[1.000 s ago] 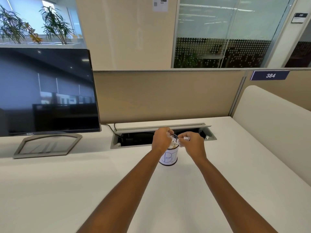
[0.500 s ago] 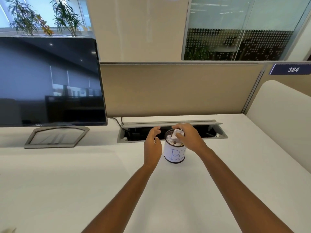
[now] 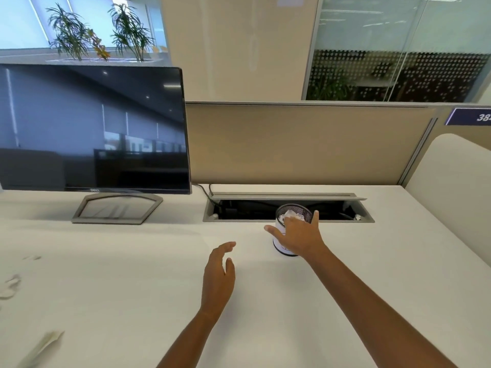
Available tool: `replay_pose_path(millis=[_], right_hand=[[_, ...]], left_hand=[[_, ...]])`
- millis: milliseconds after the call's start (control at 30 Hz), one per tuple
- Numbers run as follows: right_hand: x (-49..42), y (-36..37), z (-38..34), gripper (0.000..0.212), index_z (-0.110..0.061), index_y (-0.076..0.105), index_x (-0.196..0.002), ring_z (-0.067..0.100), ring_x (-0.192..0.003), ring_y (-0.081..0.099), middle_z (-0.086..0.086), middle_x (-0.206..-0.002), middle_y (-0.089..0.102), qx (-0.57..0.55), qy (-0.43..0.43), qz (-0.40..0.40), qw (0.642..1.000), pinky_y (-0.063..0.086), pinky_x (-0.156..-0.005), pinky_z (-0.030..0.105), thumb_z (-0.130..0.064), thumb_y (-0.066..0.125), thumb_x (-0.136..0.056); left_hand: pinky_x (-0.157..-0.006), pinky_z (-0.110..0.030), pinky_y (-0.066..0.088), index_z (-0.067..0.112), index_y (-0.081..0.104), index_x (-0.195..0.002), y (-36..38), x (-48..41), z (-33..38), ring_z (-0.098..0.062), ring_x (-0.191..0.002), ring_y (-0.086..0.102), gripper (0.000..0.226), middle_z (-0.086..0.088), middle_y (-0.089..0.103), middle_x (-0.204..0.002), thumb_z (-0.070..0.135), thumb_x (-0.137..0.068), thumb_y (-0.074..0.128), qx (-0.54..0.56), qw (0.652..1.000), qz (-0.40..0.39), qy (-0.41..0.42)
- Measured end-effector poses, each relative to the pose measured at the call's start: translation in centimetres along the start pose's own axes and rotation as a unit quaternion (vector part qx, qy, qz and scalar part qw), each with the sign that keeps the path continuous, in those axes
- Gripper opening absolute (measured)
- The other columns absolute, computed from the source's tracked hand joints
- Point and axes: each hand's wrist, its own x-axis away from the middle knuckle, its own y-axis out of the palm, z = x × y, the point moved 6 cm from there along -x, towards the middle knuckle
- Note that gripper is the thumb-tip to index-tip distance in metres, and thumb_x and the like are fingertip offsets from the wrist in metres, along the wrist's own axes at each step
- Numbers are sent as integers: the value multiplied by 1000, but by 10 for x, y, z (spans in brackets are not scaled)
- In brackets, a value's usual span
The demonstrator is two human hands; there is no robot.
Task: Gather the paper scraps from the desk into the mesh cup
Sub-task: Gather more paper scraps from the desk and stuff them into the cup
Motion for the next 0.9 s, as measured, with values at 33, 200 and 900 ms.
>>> replay_pose_path(millis=[33, 200, 900], right_hand=[[-1, -1, 0, 73, -10, 53, -122, 21, -122, 52, 6, -126, 61, 8, 0, -12, 1000, -7, -114, 58, -68, 26, -87], [7, -22, 1, 61, -12, 66, -99, 22, -106, 60, 7, -100, 71, -13, -4, 31, 999, -3, -116, 55, -58, 26, -92], [206, 115, -188, 43, -30, 29, -142, 11, -143, 13, -3, -155, 17, -179, -94, -88, 975, 23, -114, 22, -28, 34, -99]], left_hand=[[-103, -21, 34, 6, 56, -120, -5, 4, -2, -13, -115, 51, 34, -5, 59, -125, -8, -92, 41, -8, 1000, -4, 1], [-99, -19, 35, 8, 61, -113, -46, 21, -13, -10, -108, 54, 34, 1, 62, -114, -9, -90, 44, -50, 999, 2, 16], [-103, -14, 33, 26, 45, -133, -152, 85, -78, -4, -127, 42, 42, 11, 48, -136, 9, -96, 33, -305, 943, -127, 48]])
